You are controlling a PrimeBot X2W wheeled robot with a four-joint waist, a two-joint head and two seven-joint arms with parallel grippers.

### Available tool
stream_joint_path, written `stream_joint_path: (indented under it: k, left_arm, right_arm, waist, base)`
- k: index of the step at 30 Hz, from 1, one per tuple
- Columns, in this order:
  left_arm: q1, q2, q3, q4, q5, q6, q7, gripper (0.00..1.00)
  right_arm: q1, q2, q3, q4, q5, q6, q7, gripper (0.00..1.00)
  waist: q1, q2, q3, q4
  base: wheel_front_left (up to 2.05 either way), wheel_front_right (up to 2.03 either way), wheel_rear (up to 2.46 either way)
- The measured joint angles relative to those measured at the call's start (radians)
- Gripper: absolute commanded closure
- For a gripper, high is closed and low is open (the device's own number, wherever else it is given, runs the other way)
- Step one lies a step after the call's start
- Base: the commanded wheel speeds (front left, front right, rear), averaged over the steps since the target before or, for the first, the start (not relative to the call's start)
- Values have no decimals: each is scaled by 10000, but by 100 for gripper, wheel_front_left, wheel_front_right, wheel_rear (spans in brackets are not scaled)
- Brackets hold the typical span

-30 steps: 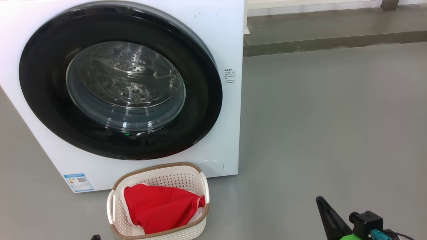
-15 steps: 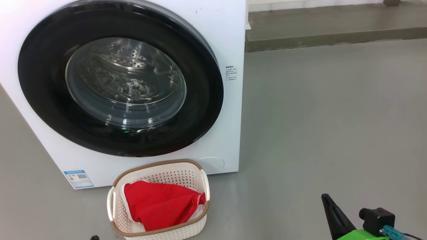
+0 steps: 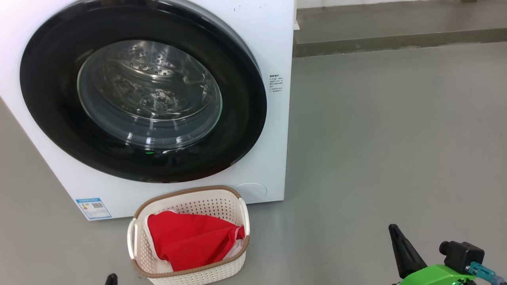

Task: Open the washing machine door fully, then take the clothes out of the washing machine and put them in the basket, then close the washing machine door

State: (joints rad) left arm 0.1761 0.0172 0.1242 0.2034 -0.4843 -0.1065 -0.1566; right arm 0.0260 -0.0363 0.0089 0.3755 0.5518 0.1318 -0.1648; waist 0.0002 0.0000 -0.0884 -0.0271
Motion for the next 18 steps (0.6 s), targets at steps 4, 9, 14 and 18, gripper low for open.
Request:
stream_joint_path:
  k: [4,9,14,18]
  left_arm:
    - [-150,4,-13,27,-493,0,71,100]
    - [-192,6,-35,58,-1097,-6,253,100]
    - [-398,10,-56,88,-1693,-8,408,100]
    - [-426,12,-75,121,-2167,-8,508,100]
  right_arm:
    - [-17,0,-33,-44,426,0,157,100]
    - [-106,0,-134,-102,966,0,259,100]
    - [-109,0,-245,-138,1517,0,435,100]
    - [-112,0,-282,-176,1987,0,539,100]
  waist:
    - [0,0,38,11]
    - [0,0,87,26]
    - [0,0,136,40]
    - [0,0,174,52]
  base:
    - [0,0,0]
    - [0,0,0]
    - [0,0,0]
    - [0,0,0]
